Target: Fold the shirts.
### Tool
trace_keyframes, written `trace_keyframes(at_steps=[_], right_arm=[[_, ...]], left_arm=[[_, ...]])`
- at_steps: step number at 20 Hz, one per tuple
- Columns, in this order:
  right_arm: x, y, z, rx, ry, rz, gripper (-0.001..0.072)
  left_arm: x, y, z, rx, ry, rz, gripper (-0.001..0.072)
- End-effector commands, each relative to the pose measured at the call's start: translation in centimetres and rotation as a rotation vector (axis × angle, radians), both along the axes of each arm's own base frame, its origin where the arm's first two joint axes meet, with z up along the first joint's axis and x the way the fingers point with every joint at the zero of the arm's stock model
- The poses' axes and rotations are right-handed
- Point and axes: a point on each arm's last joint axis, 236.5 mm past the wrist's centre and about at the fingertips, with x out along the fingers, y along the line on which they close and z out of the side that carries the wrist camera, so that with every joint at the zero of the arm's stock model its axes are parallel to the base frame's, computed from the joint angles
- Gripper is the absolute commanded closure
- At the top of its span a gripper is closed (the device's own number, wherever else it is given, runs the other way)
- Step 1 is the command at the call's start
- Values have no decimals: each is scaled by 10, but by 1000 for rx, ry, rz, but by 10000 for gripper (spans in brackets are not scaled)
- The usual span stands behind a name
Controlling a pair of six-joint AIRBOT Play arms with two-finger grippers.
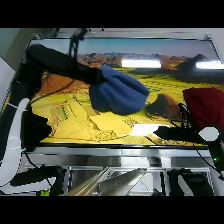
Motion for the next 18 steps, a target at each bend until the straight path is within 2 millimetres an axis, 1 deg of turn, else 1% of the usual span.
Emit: trace_keyframes(at_steps=[1, 3, 4, 5, 6, 7, 8, 9, 10, 11, 12, 13, 14, 15, 16, 18], right_arm=[[1, 0, 0, -15, -32, 41, 692], [5, -1, 1, -22, -54, 44, 692], [9, -2, 2, -23, -67, 33, 687], [13, -3, 4, -25, -84, 23, 633], [20, -5, 8, -30, -106, 11, 400], [31, -10, 15, -38, -138, -7, 311], [43, -16, 24, -54, -186, -9, 352], [53, -23, 31, -65, -208, -13, 347], [61, -30, 34, -67, -198, -20, 346], [65, -36, 33, -62, -165, -29, 346], [69, -41, 25, -58, -127, -36, 345], [73, -43, 16, -55, -106, -25, 339], [77, -43, 2, -46, -80, -8, 257], [79, -39, -11, -24, -48, 5, 155], [81, -31, -22, 17, -27, 34, 151], [88, -14, -38, 110, -29, 94, 151]], left_arm=[[-18, -31, -44, 4, 44, -20, 691], [-8, -32, -64, 15, 40, -12, 690], [-1, -32, -71, 18, 40, -5, 666], [6, -32, -76, 22, 40, 0, 194], [14, -28, -76, 21, 47, 16, 13], [21, -21, -73, 24, 52, 23, 6], [25, -11, -66, 30, 64, 24, 6], [28, 3, -59, 41, 81, 25, 6], [28, 21, -53, 55, 109, 27, 6], [23, 40, -50, 74, 149, 27, 6], [16, 58, -52, 94, 195, 31, 6], [8, 76, -60, 117, 244, 46, 6], [-3, 87, -71, 134, 286, 58, 6], [-17, 95, -86, 141, 334, 74, 6], [-32, 99, -103, 149, 380, 85, 5], [-71, 100, -145, 167, 458, 94, 6]])
